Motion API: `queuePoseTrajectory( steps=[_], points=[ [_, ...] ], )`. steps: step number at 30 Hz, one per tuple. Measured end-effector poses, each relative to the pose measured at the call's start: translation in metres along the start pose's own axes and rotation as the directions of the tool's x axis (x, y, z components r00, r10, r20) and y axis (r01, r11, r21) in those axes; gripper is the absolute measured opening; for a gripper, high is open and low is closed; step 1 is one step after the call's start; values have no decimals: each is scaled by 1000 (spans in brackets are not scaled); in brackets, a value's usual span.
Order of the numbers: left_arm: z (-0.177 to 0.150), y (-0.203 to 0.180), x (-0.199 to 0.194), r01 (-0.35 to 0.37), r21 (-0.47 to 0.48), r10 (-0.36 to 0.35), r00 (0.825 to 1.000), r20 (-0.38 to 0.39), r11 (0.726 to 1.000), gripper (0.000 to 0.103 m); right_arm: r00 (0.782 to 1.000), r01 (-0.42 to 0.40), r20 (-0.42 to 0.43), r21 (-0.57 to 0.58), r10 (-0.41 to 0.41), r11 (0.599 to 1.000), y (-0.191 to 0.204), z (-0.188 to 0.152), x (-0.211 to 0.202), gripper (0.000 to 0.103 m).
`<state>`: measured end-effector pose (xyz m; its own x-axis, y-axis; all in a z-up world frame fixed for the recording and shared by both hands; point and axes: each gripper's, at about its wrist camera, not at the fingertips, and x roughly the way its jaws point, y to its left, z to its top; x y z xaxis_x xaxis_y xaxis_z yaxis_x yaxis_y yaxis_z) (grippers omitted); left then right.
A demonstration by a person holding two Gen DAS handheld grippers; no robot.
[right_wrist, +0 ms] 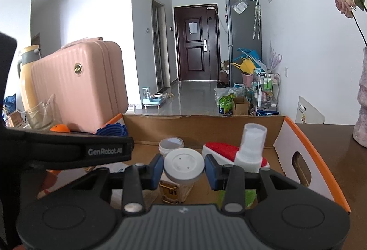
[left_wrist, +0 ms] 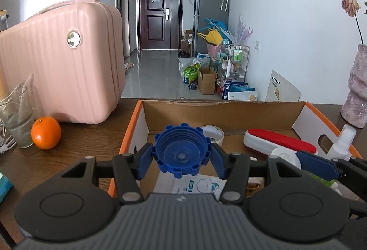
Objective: Organize rigid objects
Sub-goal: 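Lower the white lid into the box and open the right tool while the left tool lowers the blue cap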
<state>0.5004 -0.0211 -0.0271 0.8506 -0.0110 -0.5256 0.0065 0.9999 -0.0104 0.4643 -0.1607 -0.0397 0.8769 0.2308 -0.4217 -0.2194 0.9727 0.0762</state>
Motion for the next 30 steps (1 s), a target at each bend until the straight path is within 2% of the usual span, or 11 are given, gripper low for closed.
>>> queuePoseTrajectory(
  steps=[15,18,20,23,25,28,30],
  points=[
    [-3,0,15,22,18,-21,999,-48,1000,58,999,1,-38,-8,-2,1000,-3,-1,12,39],
    [-3,1,14,20,17,-20,999,-41,1000,67,999,6,-36,-8,-6,1000,-3,-1,12,39],
    [-2,1,13,16,18,-15,999,-34,1000,79,999,3,-35,-5,-4,1000,-4,-1,11,39],
    [-2,1,10,15,16,-15,1000,-24,1000,84,999,3,-35,-3,-3,1000,-3,-2,11,41],
    [-1,2,8,10,11,-10,1000,-16,1000,91,999,-3,-34,-1,3,1000,-3,-2,10,44],
    [-1,3,4,4,2,-4,1000,-1,1000,102,1000,-4,-23,3,4,1000,-3,-2,8,61],
    [0,3,1,4,-1,-4,1000,8,1000,103,1000,6,-10,7,-5,1000,-4,-2,6,72]
  ],
)
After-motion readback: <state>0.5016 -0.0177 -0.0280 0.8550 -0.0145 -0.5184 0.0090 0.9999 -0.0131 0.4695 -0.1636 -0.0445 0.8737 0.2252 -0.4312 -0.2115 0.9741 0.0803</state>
